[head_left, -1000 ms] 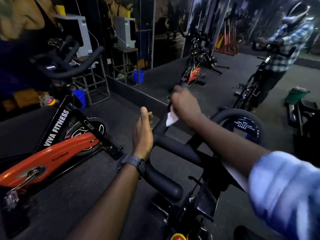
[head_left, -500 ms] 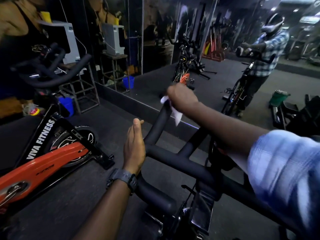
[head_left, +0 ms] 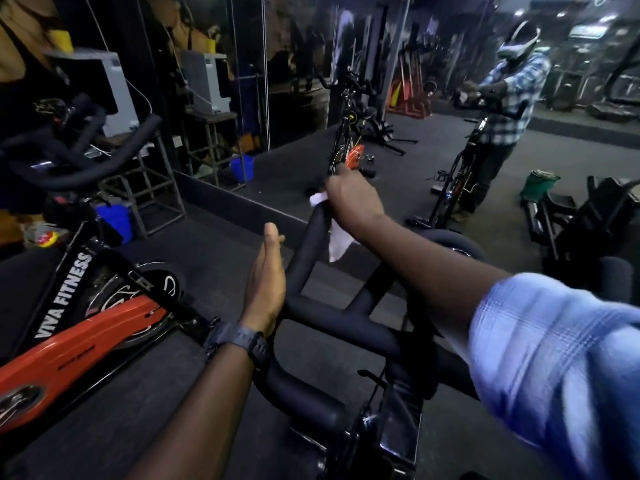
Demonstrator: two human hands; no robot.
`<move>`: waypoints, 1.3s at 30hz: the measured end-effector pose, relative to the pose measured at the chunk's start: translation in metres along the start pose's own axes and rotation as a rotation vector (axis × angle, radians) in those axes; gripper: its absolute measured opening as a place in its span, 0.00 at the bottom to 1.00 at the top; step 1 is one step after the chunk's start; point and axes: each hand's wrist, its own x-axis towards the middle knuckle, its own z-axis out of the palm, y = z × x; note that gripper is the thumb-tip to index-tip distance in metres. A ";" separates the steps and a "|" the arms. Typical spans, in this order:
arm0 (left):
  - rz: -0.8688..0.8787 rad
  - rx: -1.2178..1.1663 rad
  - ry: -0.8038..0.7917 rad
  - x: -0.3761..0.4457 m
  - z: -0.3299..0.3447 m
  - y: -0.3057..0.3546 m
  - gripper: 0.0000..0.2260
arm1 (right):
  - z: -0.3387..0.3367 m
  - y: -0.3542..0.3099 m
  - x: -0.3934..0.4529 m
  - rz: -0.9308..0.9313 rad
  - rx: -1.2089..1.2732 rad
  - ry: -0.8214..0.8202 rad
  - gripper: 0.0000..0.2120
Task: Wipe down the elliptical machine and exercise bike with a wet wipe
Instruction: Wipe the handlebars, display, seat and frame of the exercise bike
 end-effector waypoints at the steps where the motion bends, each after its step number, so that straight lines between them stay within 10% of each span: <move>1: 0.003 0.004 -0.025 0.004 0.001 0.000 0.44 | 0.001 -0.002 0.000 0.001 0.017 0.018 0.09; 7: -0.025 -0.050 -0.012 0.016 -0.003 -0.016 0.43 | 0.036 -0.064 -0.091 -0.161 0.248 -0.039 0.10; 22: 0.071 0.057 -0.014 0.008 -0.008 -0.011 0.39 | 0.046 -0.023 0.040 1.157 1.421 0.465 0.08; 39: 0.116 0.195 -0.044 0.002 -0.010 -0.001 0.26 | 0.074 -0.064 -0.038 1.307 1.972 -0.245 0.20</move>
